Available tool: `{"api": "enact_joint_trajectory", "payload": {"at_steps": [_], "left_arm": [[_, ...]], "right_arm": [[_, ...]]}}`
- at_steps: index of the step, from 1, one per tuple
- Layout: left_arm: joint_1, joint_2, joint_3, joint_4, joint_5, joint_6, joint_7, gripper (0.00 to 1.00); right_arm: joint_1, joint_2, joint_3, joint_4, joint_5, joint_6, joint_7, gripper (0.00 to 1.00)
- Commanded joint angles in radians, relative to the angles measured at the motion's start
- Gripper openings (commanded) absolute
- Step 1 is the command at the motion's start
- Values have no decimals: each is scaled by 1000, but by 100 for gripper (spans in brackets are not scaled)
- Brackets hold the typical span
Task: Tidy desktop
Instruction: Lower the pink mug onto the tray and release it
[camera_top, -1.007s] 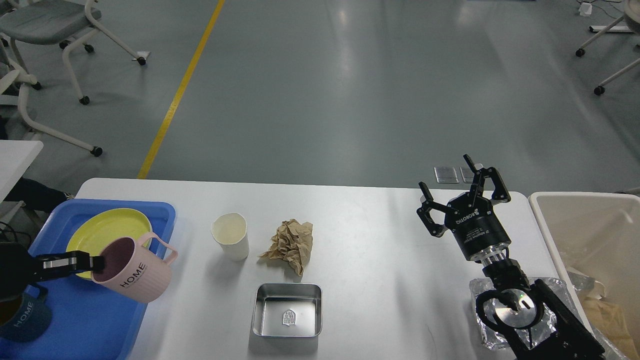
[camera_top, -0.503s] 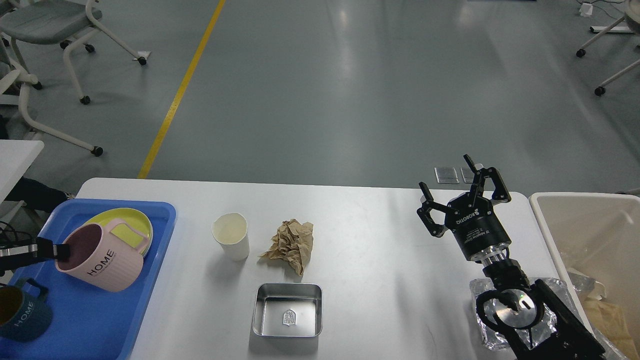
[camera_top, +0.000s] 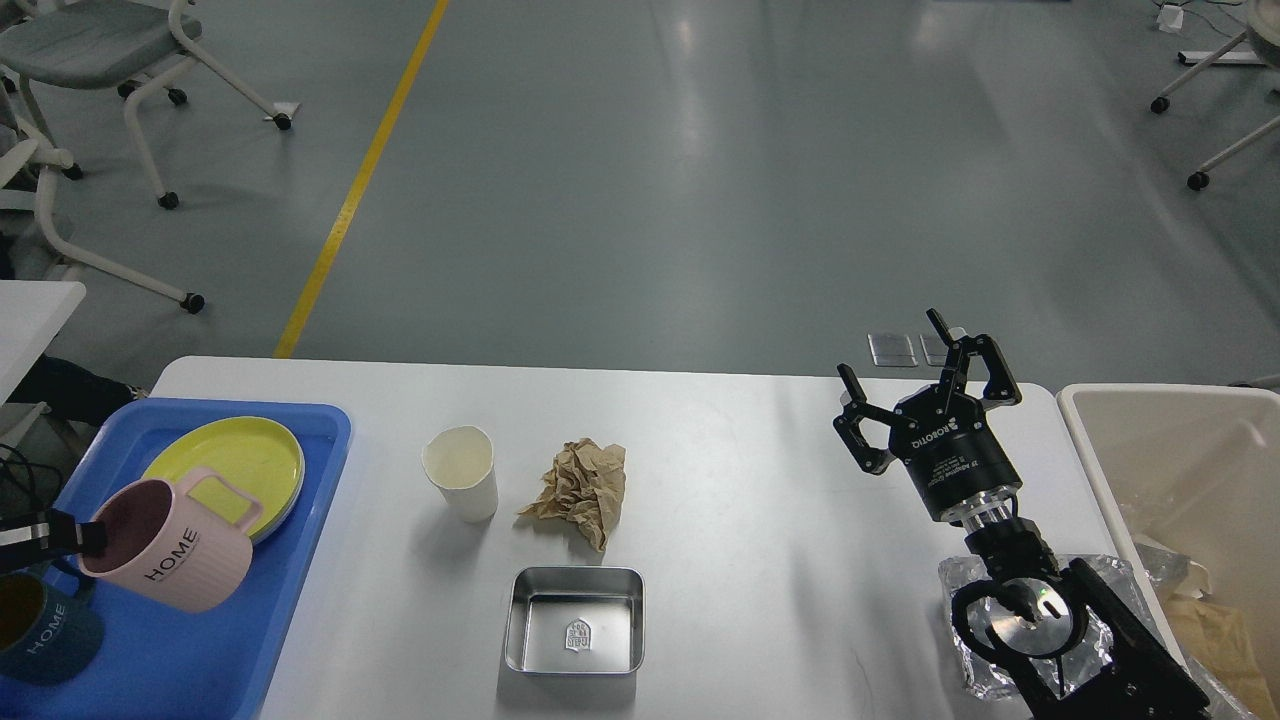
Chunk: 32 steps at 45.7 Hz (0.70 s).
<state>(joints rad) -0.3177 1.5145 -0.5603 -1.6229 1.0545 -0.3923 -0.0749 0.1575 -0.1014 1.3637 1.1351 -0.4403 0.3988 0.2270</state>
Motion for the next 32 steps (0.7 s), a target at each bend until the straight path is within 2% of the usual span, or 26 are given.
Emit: {"api": "enact_joint_trajectory", "payload": {"at_steps": [1,20,24,32], "left_arm": [[0,-20,66,21,4,46,-3,0],[5,-74,131,124,9,116,-16,0],[6,-114,180,161,18,156,-16,0],[6,-151,227,179,21,185,-17,0]], "right_arm": [[-1,0,0,0,0,2,0,100],[-3,0,-1,0,0,3,0,100],[-4,0,-1,0,0,3,0,100],[-9,0,0,0,0,3,0,100]]}}
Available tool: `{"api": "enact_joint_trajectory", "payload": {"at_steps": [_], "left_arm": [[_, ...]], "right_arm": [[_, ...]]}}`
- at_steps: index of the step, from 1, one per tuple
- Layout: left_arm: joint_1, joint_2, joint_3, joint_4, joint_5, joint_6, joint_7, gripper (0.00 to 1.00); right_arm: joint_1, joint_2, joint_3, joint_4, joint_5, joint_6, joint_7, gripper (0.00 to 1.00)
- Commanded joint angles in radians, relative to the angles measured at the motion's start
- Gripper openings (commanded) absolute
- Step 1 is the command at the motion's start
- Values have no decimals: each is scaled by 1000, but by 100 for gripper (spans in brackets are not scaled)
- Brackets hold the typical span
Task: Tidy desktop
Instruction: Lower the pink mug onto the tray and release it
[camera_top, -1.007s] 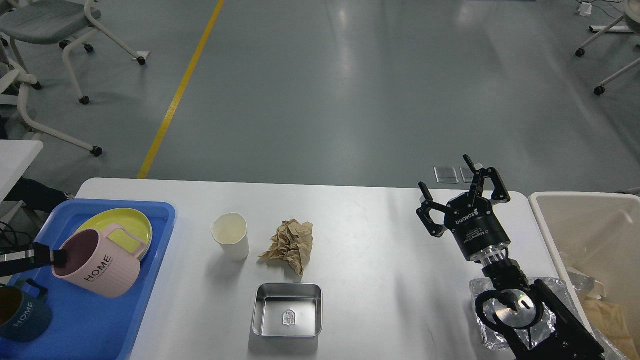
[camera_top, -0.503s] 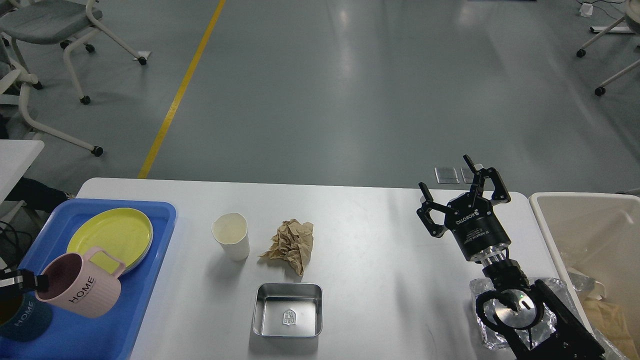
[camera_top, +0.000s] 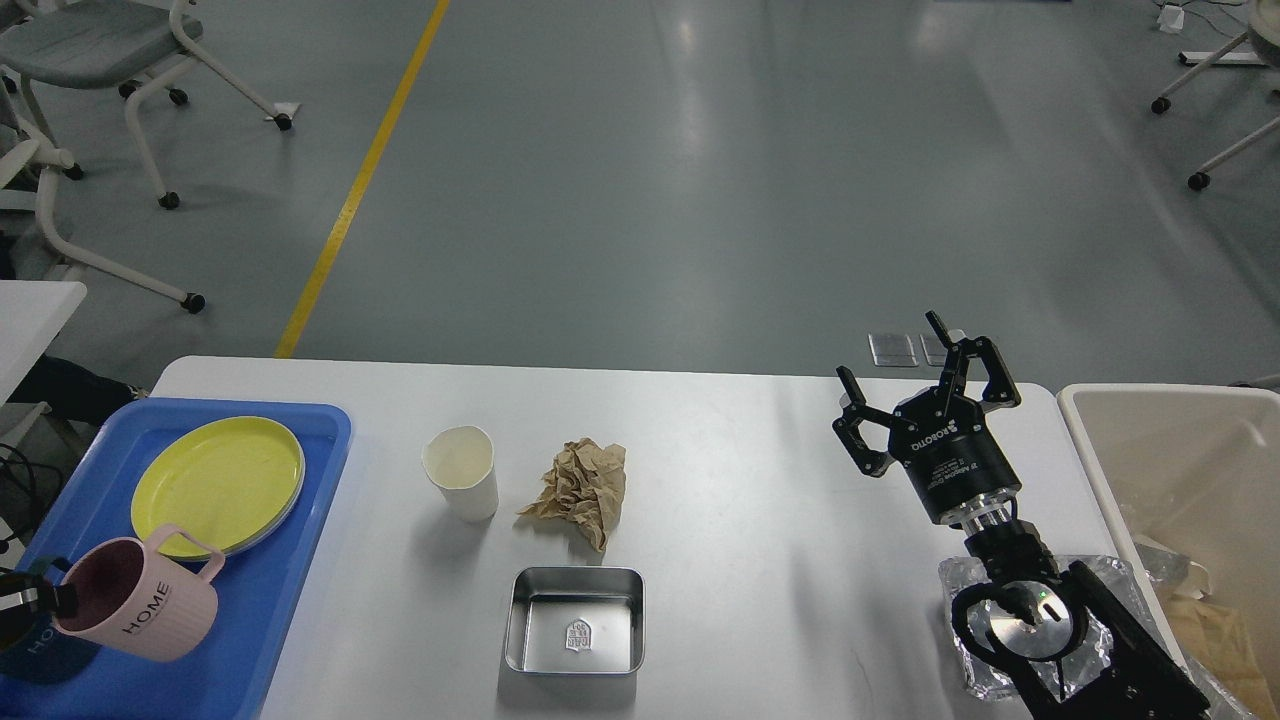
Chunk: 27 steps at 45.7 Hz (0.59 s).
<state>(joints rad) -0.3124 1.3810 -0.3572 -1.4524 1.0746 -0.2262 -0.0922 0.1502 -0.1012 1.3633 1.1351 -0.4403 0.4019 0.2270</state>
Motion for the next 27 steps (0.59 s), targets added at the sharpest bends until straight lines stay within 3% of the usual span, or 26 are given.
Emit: {"api": "enact_joint_trajectory", "payload": {"at_steps": [1,27], "left_arm": [[1,-22,27,10,2,24,0,0],[4,-122,34,130,5,51,2,0]], "right_arm": [[-1,0,0,0,0,0,0,100],[-4,0,0,0,0,3,0,100]]}}
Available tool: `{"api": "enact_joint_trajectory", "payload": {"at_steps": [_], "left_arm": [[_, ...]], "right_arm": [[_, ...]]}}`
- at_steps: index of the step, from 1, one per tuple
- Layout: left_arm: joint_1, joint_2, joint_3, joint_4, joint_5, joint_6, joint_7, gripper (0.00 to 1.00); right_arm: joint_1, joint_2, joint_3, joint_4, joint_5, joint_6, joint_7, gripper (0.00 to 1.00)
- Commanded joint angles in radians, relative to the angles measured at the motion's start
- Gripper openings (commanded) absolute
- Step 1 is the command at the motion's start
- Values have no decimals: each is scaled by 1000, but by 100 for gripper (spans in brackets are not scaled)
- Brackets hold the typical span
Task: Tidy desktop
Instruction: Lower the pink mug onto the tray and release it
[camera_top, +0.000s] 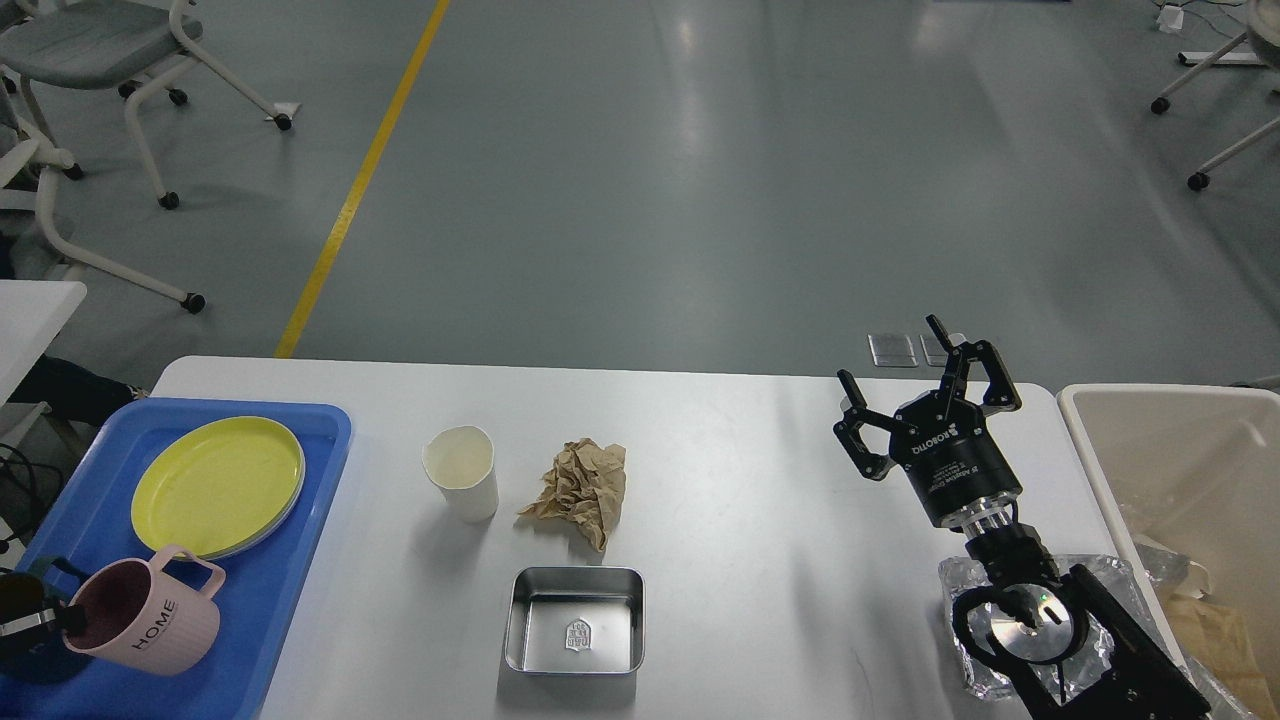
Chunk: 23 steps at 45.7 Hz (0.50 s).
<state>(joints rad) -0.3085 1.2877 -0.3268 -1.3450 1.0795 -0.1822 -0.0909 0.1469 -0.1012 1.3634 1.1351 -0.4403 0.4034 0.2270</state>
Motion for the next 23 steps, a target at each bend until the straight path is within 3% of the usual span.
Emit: {"api": "enact_joint_trajectory", "payload": {"at_steps": [1,13,17,19,23], "left_arm": [[0,-31,3,23,0,7,0,0],[12,-39,2,24,-1,9,0,4],[12,-50,3,24,-3,9,2,10],[12,-50,2,24,-3,9,2,20],[11,-50,2,24,-12,6,0,53]], "right_arm": [[-1,0,0,0,0,0,0,100],[-3,2,0,0,0,0,0,100],[-3,2,0,0,0,2,0,100],[-3,2,0,0,0,0,0,100],[-3,2,0,0,0,0,0,100]]}}
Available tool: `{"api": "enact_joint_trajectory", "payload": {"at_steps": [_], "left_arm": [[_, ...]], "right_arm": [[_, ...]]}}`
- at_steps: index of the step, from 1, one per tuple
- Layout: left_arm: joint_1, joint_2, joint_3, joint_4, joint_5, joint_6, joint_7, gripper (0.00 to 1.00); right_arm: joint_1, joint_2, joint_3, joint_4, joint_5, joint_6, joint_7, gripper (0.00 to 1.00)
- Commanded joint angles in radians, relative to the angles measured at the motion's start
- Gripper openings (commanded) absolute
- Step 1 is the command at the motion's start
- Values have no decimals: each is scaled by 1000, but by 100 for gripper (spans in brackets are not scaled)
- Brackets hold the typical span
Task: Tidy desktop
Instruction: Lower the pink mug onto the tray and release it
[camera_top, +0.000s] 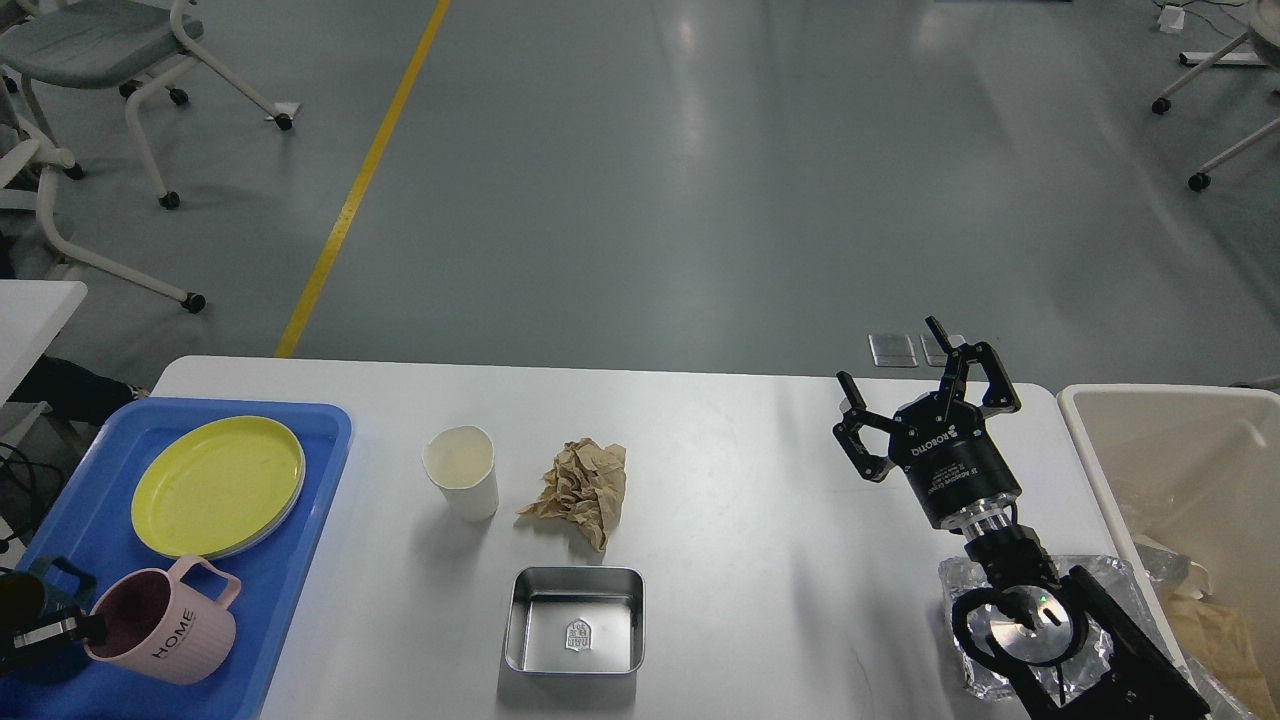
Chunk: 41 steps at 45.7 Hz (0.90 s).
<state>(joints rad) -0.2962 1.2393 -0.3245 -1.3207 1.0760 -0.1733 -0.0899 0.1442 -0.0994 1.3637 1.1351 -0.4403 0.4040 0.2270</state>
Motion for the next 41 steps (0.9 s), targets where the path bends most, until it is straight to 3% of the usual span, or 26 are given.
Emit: {"api": "enact_joint_trajectory", "payload": {"at_steps": [1,6,18,30,36,41], "left_arm": [[-1,0,-1,0,-8,-3,-1,59],[-3,0,-1,-2,-10,-8,-1,72],[-6,17,-2,-15,-14,-20,1,77],[-17,118,-60,-71,-16,-54,-4,80],[-17,134,-126,-92,-36,-64,-1,90],[-20,175,-139,-112,-45,-86,-5,92]], "right_arm": [[0,0,0,0,0,-1,0,100],[0,1,0,0,0,-1,0,100],[3,0,0,0,0,-1,0,100],[6,0,0,0,0,-1,0,100],[8,1,-1,2,0,-1,0,100],[12,1,-1,2,0,-1,0,100]]}}
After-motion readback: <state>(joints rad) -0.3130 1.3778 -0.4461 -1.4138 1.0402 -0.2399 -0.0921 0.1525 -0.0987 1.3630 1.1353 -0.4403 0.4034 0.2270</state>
